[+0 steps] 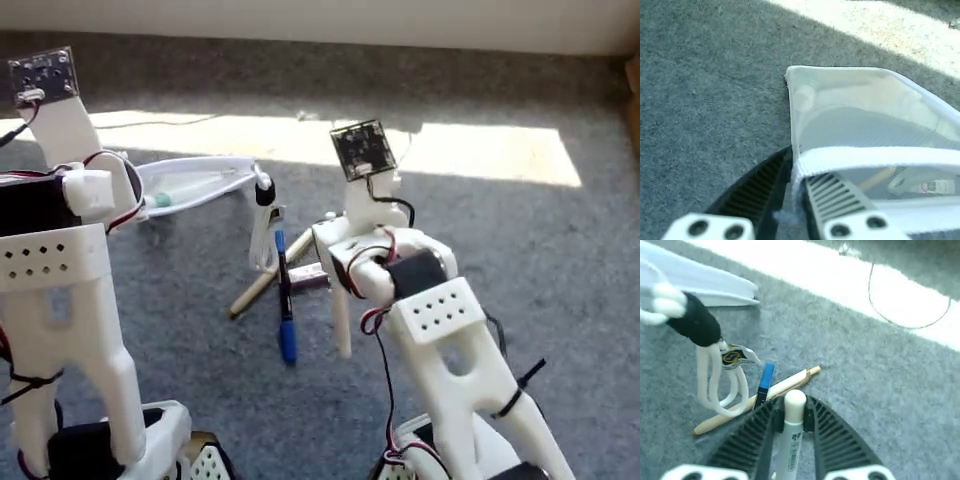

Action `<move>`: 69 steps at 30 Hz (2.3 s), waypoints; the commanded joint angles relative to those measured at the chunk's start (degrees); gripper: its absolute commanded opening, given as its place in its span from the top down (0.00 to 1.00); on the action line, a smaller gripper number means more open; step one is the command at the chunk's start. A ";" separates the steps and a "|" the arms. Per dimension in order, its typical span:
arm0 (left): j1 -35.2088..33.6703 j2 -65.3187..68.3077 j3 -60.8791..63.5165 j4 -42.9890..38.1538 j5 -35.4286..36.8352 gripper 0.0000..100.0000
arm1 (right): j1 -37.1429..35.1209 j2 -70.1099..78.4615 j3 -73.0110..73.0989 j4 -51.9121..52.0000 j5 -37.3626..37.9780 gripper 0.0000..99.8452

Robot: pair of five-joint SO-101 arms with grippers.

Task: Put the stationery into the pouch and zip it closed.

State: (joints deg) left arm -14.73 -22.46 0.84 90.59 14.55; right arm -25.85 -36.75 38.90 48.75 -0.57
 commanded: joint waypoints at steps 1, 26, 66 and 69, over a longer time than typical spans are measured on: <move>3.74 -0.84 -1.36 -0.97 0.09 0.99 | 0.57 -9.45 0.31 -1.01 -0.18 0.98; 3.47 -0.48 -2.51 -0.70 0.09 0.99 | -18.59 -30.73 -7.87 -1.45 1.76 0.98; 3.47 -0.40 -1.36 -0.97 -0.09 0.99 | -22.46 -18.86 -9.27 -43.74 5.45 0.98; 3.47 -0.40 -1.36 -0.97 -0.09 0.99 | -20.79 -17.63 -9.27 -44.35 5.45 0.98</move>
State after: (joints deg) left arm -12.79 -22.46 0.57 90.51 14.55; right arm -48.00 -55.38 32.66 6.46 4.18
